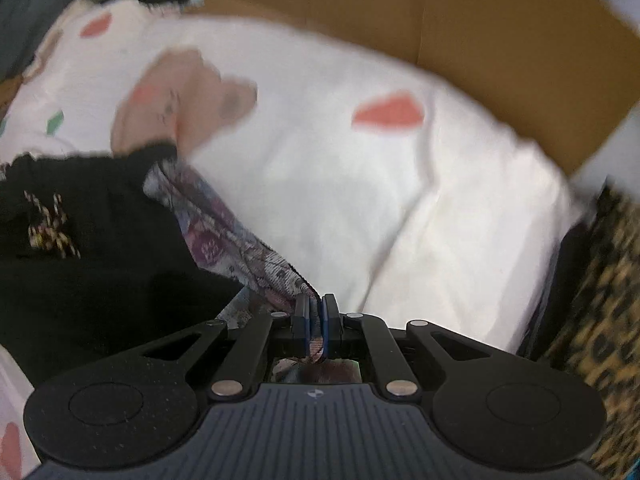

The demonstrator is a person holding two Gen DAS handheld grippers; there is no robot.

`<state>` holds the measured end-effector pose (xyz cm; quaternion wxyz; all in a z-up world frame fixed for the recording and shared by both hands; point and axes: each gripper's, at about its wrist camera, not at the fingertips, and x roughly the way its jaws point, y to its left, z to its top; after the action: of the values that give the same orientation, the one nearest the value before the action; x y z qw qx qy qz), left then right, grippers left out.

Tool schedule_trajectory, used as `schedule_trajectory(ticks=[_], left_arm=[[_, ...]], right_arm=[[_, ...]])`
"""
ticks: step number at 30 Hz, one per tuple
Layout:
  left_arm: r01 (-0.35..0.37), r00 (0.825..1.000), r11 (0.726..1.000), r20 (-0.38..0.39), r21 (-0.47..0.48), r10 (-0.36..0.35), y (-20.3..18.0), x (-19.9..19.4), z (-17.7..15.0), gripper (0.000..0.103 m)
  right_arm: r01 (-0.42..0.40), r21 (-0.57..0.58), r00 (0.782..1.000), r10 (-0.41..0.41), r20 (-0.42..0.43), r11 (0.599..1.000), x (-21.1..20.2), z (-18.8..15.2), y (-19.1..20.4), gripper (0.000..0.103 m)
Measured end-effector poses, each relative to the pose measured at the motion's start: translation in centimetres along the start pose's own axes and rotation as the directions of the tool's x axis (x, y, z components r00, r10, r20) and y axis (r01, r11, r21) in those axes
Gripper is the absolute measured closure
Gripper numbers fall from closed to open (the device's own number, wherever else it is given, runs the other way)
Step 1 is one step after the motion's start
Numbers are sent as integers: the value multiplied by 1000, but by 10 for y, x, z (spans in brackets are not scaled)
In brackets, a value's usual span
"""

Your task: Fold clothes

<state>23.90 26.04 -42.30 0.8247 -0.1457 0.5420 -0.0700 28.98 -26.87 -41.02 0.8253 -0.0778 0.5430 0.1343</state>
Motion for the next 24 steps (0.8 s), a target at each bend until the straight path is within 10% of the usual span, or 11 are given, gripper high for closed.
schedule_trajectory(ticks=[8,24], left_arm=[[30,999,999,21,35,-31,5,-23,13,59],[108,994,994,28,-13,-107,5,4,24,56]], right_arm=[[-98,14,993,97,69,995,-12,19,-6,62],[-367,-35,928,368,50,930,35,79,26,55]])
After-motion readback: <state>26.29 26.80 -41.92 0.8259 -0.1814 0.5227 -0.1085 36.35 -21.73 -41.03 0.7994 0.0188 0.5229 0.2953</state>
